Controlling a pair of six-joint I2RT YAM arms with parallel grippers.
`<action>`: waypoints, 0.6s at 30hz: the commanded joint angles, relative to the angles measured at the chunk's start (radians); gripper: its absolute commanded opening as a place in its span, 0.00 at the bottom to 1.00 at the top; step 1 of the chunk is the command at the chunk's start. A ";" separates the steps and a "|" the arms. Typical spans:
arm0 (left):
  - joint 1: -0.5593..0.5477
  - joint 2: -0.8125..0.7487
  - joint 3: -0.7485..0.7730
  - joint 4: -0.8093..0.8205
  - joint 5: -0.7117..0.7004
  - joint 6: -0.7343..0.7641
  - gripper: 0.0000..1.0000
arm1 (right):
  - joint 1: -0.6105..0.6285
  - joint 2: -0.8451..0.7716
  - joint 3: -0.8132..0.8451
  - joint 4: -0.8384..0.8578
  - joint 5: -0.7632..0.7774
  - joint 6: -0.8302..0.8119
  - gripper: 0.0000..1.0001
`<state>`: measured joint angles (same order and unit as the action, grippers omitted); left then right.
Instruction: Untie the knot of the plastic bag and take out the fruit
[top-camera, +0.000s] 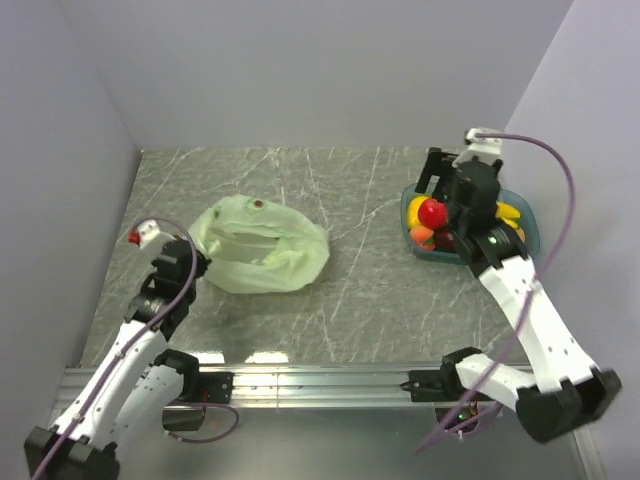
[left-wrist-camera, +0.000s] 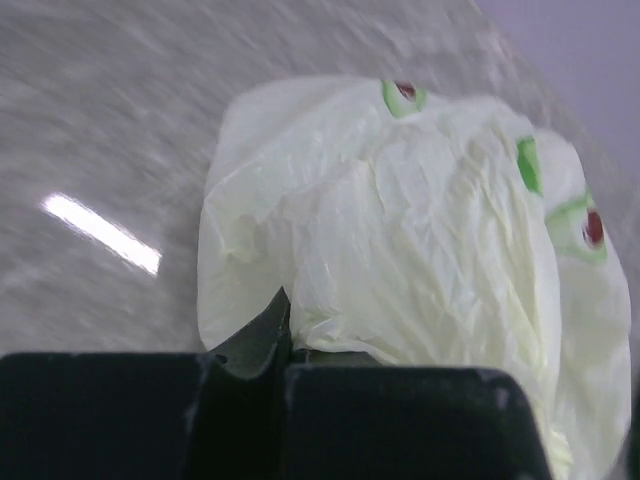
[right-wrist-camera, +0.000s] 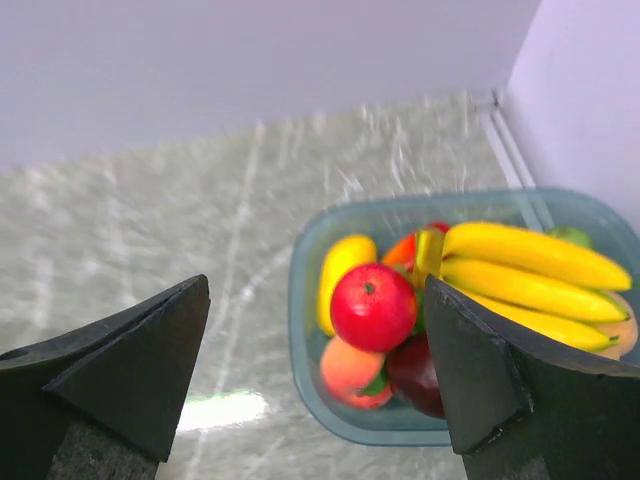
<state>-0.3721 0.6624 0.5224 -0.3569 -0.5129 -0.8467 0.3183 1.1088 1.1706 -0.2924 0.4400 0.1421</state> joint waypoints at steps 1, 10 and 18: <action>0.145 0.103 0.091 0.039 -0.001 0.046 0.00 | 0.002 -0.110 0.008 -0.011 -0.055 0.016 0.94; 0.223 0.224 0.300 -0.042 -0.032 0.049 0.65 | 0.002 -0.423 -0.031 -0.112 -0.063 0.010 0.96; 0.225 0.056 0.404 -0.207 0.117 0.083 0.99 | 0.001 -0.673 -0.068 -0.162 -0.070 -0.039 0.99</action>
<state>-0.1501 0.8127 0.8616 -0.4824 -0.4618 -0.8017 0.3183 0.4843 1.1233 -0.4332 0.3809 0.1349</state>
